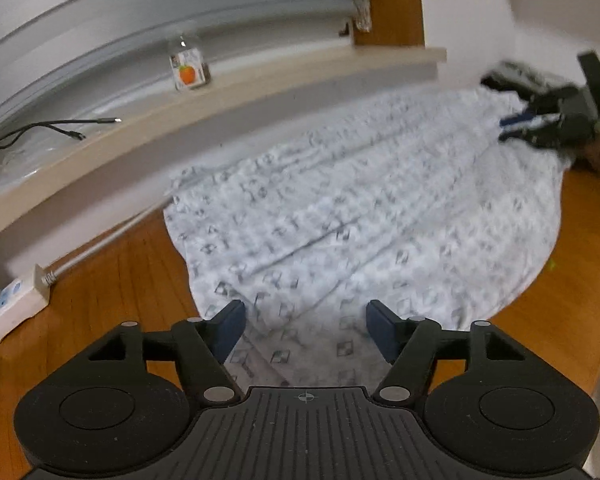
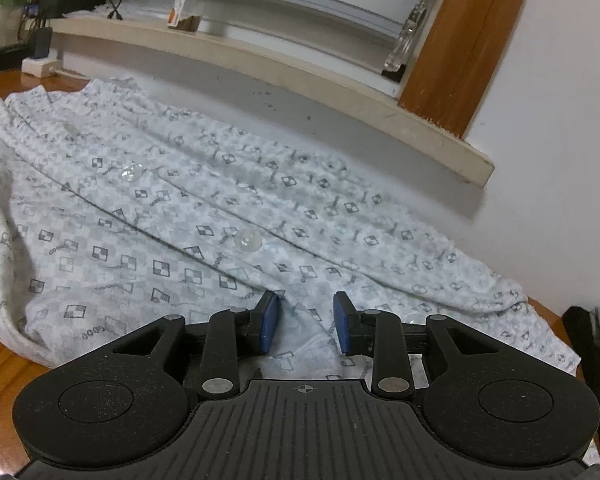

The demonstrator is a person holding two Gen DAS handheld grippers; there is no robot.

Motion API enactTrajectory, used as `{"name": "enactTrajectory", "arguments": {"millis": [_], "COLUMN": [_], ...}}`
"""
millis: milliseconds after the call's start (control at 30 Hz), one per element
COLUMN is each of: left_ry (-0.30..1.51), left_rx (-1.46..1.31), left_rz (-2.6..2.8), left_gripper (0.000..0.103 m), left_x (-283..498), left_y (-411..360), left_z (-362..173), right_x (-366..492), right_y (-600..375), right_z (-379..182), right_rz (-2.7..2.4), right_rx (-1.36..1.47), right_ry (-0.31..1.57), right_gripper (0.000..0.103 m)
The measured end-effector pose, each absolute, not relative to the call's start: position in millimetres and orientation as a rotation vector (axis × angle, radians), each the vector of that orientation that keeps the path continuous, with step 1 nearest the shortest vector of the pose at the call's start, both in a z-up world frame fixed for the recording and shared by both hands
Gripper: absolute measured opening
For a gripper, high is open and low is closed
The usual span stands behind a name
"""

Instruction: Fold clothes

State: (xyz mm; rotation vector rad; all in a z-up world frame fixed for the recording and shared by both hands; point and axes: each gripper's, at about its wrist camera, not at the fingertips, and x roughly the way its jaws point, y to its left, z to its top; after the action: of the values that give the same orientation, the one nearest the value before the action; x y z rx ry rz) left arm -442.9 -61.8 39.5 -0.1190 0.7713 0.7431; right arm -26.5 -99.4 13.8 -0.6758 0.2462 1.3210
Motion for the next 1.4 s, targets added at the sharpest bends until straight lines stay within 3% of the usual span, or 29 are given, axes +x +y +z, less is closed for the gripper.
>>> {"name": "enactTrajectory", "arguments": {"millis": [33, 67, 133, 233, 367, 633, 1033, 1400], "left_ry": [0.771, 0.762, 0.729, 0.676, 0.643, 0.648, 0.711, 0.733], "left_rx": [-0.117, -0.110, -0.125, -0.153, -0.168, -0.191, -0.261, -0.246], "left_rz": [0.752, 0.777, 0.856, 0.979, 0.963, 0.780, 0.715, 0.694], "left_gripper": [0.062, 0.045, 0.031, 0.030, 0.038, 0.038, 0.036, 0.038], "left_x": [-442.5, -442.2, -445.4, -451.2, -447.1, -425.8, -440.2, -461.0], "left_y": [-58.3, -54.1, -45.8, -33.3, -42.6, -93.1, -96.9, -128.9], "left_z": [39.5, 41.3, 47.1, 56.0, 59.1, 42.7, 33.3, 43.6], "right_x": [-26.4, -26.4, -26.9, -28.4, -33.4, -64.4, -80.2, -97.3], "right_y": [-99.7, -99.9, -100.5, -103.9, -118.2, -135.4, -131.7, -173.6], "right_z": [13.7, 13.7, 14.2, 17.1, 28.7, 38.0, 28.7, 40.0], "right_rz": [1.321, 1.322, 1.319, 1.312, 1.319, 1.466, 1.591, 1.623], "right_rx": [-0.674, -0.674, -0.670, -0.648, -0.575, -0.514, -0.567, -0.624], "right_ry": [0.245, 0.244, 0.241, 0.232, 0.209, 0.310, 0.450, 0.407], "right_gripper": [0.031, 0.031, 0.031, 0.031, 0.031, 0.031, 0.034, 0.035]}}
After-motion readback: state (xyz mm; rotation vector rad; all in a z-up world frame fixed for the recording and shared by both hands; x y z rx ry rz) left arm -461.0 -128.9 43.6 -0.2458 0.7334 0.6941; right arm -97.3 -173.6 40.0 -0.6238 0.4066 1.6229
